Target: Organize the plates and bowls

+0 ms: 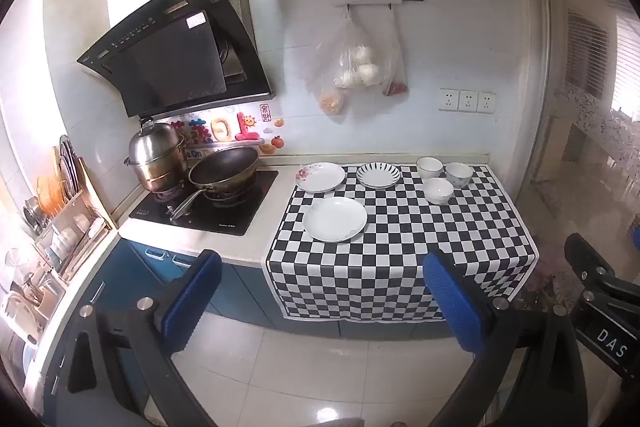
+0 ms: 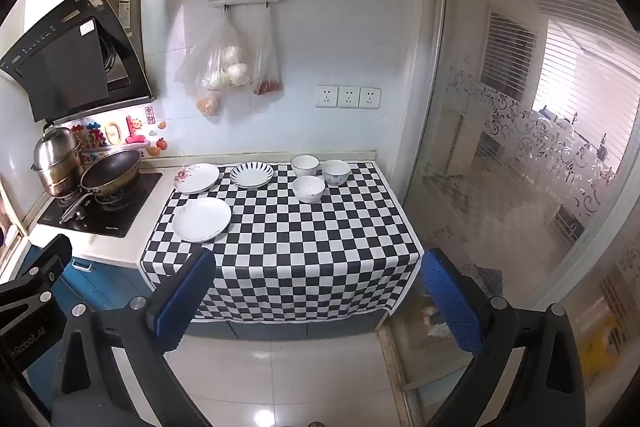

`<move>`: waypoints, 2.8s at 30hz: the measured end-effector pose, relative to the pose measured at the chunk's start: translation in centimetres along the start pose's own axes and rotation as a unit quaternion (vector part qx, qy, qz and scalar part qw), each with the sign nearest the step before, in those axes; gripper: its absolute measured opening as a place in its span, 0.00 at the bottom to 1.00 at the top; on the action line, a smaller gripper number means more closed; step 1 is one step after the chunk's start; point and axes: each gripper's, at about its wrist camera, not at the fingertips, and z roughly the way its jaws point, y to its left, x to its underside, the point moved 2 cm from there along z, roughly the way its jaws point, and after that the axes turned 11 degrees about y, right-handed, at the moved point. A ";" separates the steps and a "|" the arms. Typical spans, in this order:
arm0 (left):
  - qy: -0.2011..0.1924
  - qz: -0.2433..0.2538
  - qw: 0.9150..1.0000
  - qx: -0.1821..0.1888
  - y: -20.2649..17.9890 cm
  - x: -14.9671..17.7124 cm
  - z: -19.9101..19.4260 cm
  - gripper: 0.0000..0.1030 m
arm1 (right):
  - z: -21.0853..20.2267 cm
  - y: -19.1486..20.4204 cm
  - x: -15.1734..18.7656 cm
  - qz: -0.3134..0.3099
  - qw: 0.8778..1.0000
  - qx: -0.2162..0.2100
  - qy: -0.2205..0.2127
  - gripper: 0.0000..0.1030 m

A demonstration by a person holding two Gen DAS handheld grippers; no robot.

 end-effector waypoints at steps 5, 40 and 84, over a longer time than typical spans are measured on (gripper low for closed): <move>0.004 0.001 1.000 0.001 -0.1 0.0 0.0 1.00 | -0.3 -0.2 0.1 0.002 1.000 0.000 0.000 1.00; -0.005 0.001 1.000 0.013 -0.6 -0.6 -0.7 0.99 | -1.4 -0.5 0.0 0.017 1.000 0.012 -0.009 1.00; -0.006 -0.001 1.000 0.015 -0.4 -0.3 -0.7 0.99 | -2.1 -0.4 -0.1 0.012 1.000 0.015 -0.023 1.00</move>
